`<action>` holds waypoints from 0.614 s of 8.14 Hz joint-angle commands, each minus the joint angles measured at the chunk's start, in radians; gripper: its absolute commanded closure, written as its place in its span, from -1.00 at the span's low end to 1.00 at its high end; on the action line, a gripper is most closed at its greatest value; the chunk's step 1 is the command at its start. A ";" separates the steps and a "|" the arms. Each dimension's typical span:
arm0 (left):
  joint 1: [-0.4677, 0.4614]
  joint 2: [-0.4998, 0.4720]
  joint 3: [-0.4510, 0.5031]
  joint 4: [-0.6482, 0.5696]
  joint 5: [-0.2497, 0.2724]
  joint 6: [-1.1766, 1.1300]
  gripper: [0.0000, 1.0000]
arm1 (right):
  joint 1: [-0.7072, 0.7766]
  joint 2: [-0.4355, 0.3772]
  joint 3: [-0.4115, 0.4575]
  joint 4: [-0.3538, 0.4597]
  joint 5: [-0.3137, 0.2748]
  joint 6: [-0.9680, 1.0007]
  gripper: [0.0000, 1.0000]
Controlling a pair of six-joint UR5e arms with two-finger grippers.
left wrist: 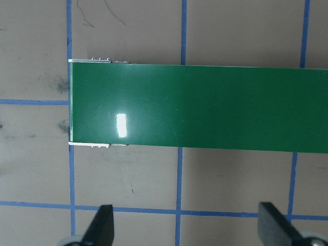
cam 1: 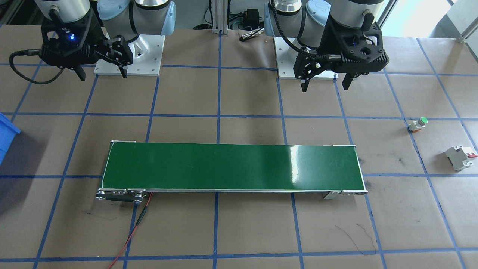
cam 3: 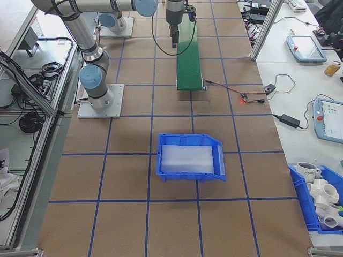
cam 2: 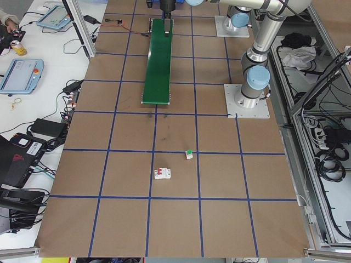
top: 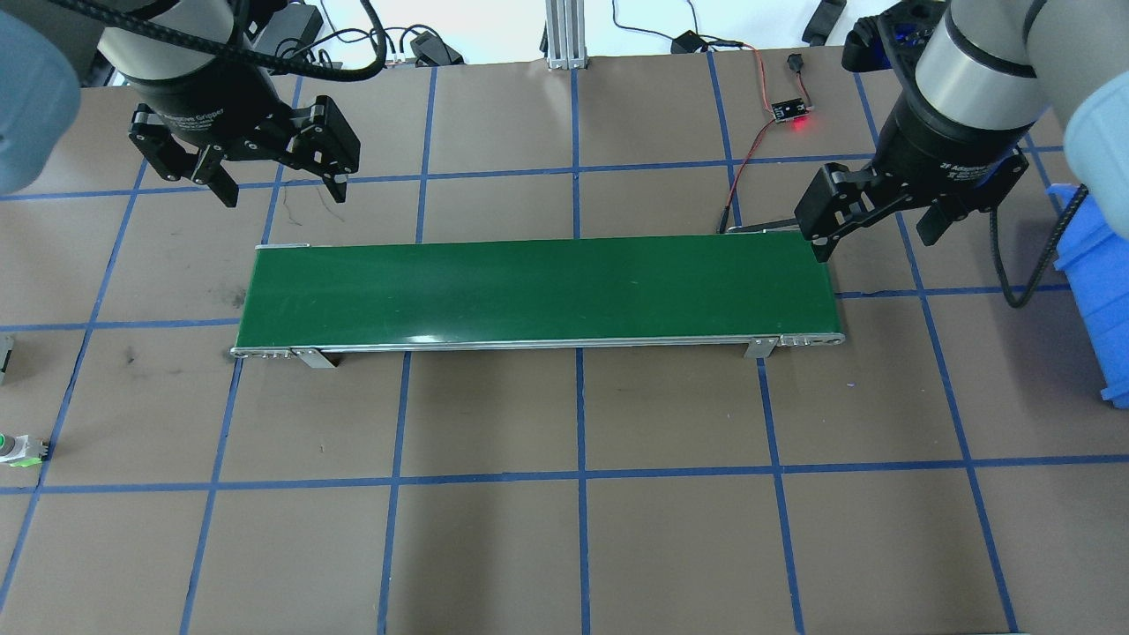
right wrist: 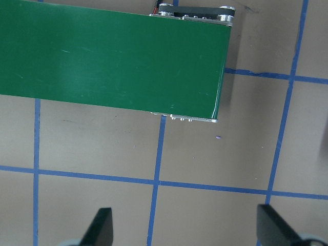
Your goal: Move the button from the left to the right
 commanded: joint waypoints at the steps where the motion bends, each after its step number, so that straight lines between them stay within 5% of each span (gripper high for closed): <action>1: 0.001 0.004 -0.003 0.002 0.001 0.003 -1.00 | 0.000 0.000 0.000 0.000 0.000 0.000 -1.00; 5: 0.045 0.027 0.009 0.026 0.000 -0.001 -1.00 | 0.000 -0.001 0.000 0.000 0.000 0.000 -1.00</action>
